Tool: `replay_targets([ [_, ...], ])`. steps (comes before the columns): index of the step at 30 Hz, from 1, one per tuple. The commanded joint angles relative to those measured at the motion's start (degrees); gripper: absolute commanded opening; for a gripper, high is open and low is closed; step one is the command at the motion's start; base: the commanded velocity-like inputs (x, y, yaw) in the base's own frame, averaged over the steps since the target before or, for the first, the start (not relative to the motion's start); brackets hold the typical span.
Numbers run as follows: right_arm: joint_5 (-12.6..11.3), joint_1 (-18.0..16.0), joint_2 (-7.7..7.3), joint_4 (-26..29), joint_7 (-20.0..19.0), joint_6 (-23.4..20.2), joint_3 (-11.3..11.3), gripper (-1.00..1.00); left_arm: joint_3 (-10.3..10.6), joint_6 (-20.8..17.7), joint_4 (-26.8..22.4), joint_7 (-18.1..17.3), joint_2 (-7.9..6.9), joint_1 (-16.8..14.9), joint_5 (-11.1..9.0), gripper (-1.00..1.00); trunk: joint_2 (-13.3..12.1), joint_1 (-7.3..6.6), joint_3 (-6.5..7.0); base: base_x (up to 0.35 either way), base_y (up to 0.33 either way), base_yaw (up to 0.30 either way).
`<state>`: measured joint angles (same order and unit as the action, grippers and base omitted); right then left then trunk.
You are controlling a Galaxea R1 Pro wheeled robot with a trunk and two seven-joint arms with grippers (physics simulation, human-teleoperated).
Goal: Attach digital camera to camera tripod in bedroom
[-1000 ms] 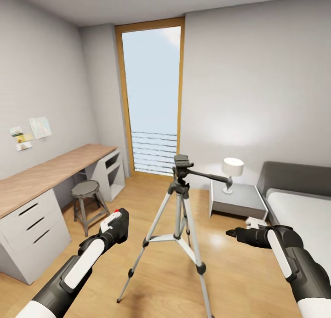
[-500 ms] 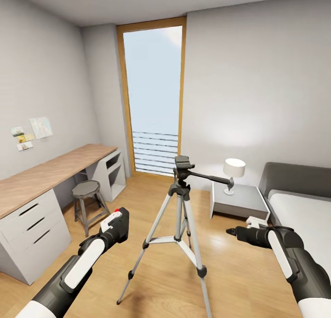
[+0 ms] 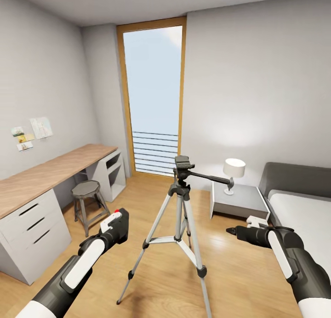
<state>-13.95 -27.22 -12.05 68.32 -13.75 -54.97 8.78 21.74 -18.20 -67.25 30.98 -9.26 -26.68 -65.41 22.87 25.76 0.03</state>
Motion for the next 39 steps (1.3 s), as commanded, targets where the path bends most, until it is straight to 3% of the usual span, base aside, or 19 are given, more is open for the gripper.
replay_targets([
  [1, 0.2, 0.0, -0.01, -0.1, -0.4, -0.2, 0.1, 1.0, 0.1, 0.0, 0.2, 0.3, -0.04, 0.0, -0.3, -1.0, 0.1, 0.02, -0.03, 0.0, 0.0, 0.0],
  [10, 0.7, 0.0, -0.7, -6.2, -0.3, -0.3, 0.0, 1.0, 0.0, -0.7, 8.0, 0.4, 0.12, 0.0, -0.4, -1.0, 0.1, 0.02, -0.03, 0.0, 0.0, 0.0],
  [15, 3.6, 0.1, -0.91, -14.6, -0.1, 0.0, 0.1, 1.0, 0.1, -0.7, 16.1, 0.3, 0.15, 0.0, -0.5, -1.0, 0.1, 0.02, -0.03, 0.0, 0.0, 0.0],
  [16, 8.2, 0.1, -1.19, -26.3, 0.0, 3.4, 0.1, 1.0, 0.4, -0.3, 28.0, -0.1, 0.58, 0.0, -0.5, -1.0, 0.1, 0.02, -0.03, 0.0, 0.0, 0.0],
  [18, 10.9, 0.0, -1.77, -34.7, -0.2, 9.0, 0.1, 1.0, 0.7, -0.1, 35.5, -0.6, 1.42, 0.0, -0.5, -1.0, 0.1, 0.02, -0.03, 0.0, 0.0, 0.0],
  [21, 13.1, 0.0, -2.25, -43.8, -0.3, 17.1, 0.0, 1.0, 0.9, 0.0, 42.7, -2.0, 2.74, 0.0, -0.4, -1.0, 0.1, 0.02, -0.03, 0.0, 0.0, 0.0],
  [22, 14.5, 0.1, -2.45, -50.2, -0.4, 23.3, -0.1, 1.0, 1.0, 0.1, 47.3, -3.5, 3.77, 0.0, -0.4, -1.0, 0.1, 0.02, -0.03, 0.0, 0.0, 0.0],
  [24, 15.9, 0.1, -2.57, -56.5, -0.4, 30.0, -0.2, 1.0, 1.1, 0.4, 51.8, -5.3, 4.79, 0.0, -0.3, -1.0, 0.1, 0.02, -0.03, 0.0, 0.0, 0.0],
  [25, 17.4, 0.0, -2.56, -61.7, -0.4, 36.4, -0.3, 1.0, 1.3, 0.9, 56.3, -7.6, 5.72, 0.1, 0.1, -1.0, 0.1, 0.02, -0.03, 0.0, 0.0, 0.0],
  [27, 19.6, -0.2, -2.5, -65.8, -0.3, 44.1, -0.3, 1.0, 1.5, 2.0, 61.5, -11.4, 6.78, 0.3, 1.5, -1.0, 0.1, 0.02, -0.03, 0.0, 0.0, 0.0],
  [29, 20.8, -0.3, -2.45, -67.3, -0.2, 47.5, -0.3, 1.0, 1.5, 3.0, 63.5, -13.9, 7.2, 0.5, 2.8, -1.0, 0.1, 0.02, -0.03, 0.0, 0.0, 0.0],
  [30, 21.7, 0.0, -2.35, -68.4, -0.2, 49.8, -0.4, 1.0, 1.6, 4.0, 64.7, -16.3, 7.46, 0.6, 4.6, -1.0, 0.1, 0.02, -0.03, 0.0, 0.0, 0.0],
  [35, 23.1, 5.4, -1.72, -69.9, 0.3, 53.0, -0.4, 1.0, 1.6, 9.4, 66.7, -23.2, 7.98, 2.2, 12.2, -1.0, 0.1, 0.02, -0.03, 0.0, 0.0, 0.0],
  [39, 23.1, 7.2, -1.61, -70.1, 0.6, 53.0, -0.3, 1.0, 1.6, 11.3, 67.0, -24.3, 7.85, 5.7, 13.7, -1.0, 0.1, 0.02, -0.03, 0.0, 0.0, 0.0],
])
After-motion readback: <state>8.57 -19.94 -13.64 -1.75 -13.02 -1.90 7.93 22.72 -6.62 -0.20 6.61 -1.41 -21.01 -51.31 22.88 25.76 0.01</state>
